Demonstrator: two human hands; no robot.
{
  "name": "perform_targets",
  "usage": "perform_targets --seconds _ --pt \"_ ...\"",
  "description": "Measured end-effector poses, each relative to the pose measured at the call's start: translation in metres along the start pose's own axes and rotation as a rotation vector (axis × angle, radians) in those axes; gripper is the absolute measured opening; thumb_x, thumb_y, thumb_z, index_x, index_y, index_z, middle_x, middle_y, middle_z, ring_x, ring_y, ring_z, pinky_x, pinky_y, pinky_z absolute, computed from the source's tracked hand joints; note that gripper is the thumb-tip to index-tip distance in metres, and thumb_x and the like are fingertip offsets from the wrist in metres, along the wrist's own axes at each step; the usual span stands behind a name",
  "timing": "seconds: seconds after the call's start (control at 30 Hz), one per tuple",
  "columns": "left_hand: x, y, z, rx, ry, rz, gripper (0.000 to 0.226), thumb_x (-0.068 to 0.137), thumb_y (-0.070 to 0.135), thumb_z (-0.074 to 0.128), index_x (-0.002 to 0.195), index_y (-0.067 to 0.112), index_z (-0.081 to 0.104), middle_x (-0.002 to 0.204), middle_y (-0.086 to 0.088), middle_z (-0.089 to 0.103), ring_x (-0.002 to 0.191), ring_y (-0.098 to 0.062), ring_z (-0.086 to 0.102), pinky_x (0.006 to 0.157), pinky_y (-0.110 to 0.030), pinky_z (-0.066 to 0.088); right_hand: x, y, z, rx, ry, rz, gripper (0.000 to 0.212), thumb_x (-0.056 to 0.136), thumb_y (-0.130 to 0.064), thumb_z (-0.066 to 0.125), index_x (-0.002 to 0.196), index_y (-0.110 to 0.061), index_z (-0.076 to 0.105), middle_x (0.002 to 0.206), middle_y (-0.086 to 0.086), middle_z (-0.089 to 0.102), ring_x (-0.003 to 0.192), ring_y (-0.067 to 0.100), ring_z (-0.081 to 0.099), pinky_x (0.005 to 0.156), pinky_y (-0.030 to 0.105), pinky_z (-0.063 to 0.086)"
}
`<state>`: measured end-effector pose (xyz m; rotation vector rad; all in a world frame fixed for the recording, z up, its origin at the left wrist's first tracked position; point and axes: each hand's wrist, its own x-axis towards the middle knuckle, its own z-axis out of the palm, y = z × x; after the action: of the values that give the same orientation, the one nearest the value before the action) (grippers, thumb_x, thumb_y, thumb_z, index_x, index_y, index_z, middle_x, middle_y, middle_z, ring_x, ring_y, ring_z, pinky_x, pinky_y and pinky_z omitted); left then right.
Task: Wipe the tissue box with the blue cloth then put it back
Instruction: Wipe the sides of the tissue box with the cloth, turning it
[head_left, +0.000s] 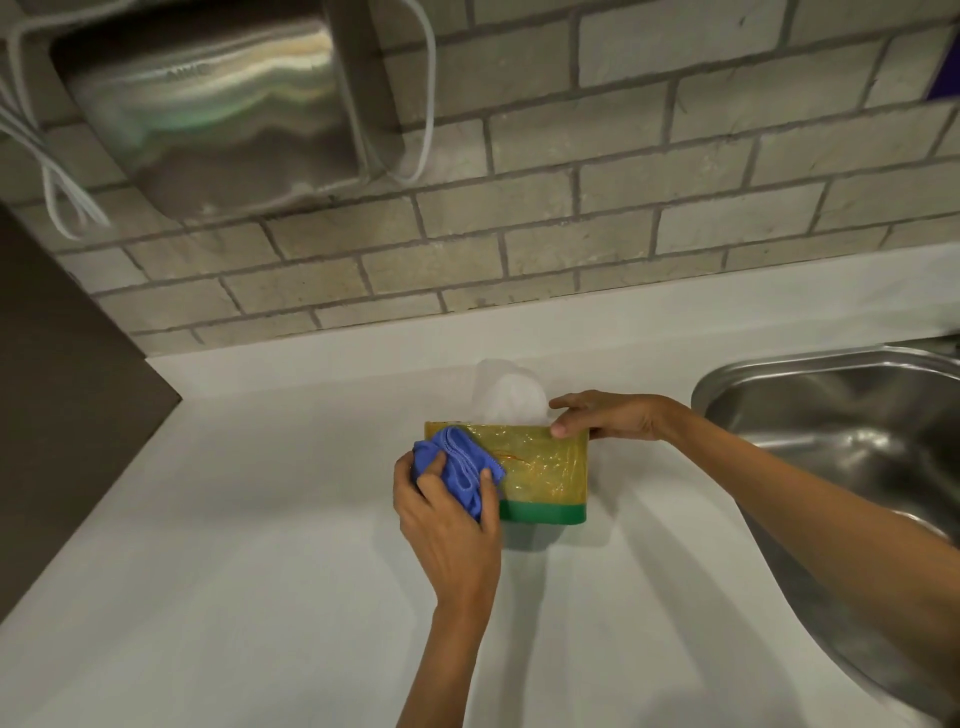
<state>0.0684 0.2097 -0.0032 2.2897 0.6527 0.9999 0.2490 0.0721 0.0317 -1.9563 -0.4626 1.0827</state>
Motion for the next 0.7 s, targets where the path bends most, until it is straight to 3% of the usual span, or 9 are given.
perform_targets --seconds 0.07,0.2,0.4,0.57,0.7 --pt "0.001 -0.001 0.002 -0.013 0.001 0.005 0.042 0.077 0.018 0.072 0.109 -0.003 0.055 0.121 -0.028 0.050 0.105 -0.041 0.054 0.081 -0.049 0.053 -0.001 -0.001 0.000 -0.006 0.004 -0.002 0.081 0.081 -0.030 0.064 0.145 -0.008 0.021 0.144 0.008 0.041 0.133 0.021 0.038 0.113 0.034 0.031" --pt "0.001 0.002 0.006 0.007 0.027 0.087 0.035 0.076 0.014 0.072 0.105 -0.002 0.060 0.113 -0.027 0.057 0.100 -0.040 0.058 0.079 -0.049 0.054 -0.001 -0.002 0.002 -0.016 0.015 -0.005 0.080 0.081 -0.030 0.064 0.145 -0.006 0.022 0.145 0.009 0.040 0.133 0.021 0.038 0.113 0.034 0.031" --pt "-0.015 0.000 0.011 -0.052 -0.035 0.262 0.043 0.073 0.009 0.072 0.114 0.011 0.058 0.116 -0.019 0.058 0.107 -0.026 0.051 0.087 -0.035 0.045 -0.001 0.000 0.001 -0.014 0.017 -0.004 0.084 0.079 -0.031 0.066 0.146 -0.009 0.020 0.145 0.008 0.040 0.133 0.021 0.037 0.113 0.034 0.032" --pt "0.001 -0.004 0.005 -0.100 0.060 0.031 0.033 0.079 0.016 0.064 0.110 0.005 0.063 0.117 -0.021 0.058 0.105 -0.036 0.055 0.085 -0.050 0.052 0.000 -0.001 0.003 -0.041 0.007 -0.008 0.091 0.076 -0.035 0.068 0.146 -0.008 0.017 0.147 0.007 0.039 0.134 0.021 0.037 0.113 0.034 0.032" --pt "-0.013 0.013 0.014 -0.063 -0.018 0.265 0.032 0.078 0.021 0.063 0.108 0.010 0.064 0.114 -0.017 0.062 0.107 -0.025 0.049 0.085 -0.034 0.045 0.001 0.000 0.002 -0.039 0.018 -0.009 0.092 0.076 -0.035 0.068 0.146 -0.008 0.016 0.146 0.009 0.039 0.132 0.022 0.039 0.110 0.031 0.034"
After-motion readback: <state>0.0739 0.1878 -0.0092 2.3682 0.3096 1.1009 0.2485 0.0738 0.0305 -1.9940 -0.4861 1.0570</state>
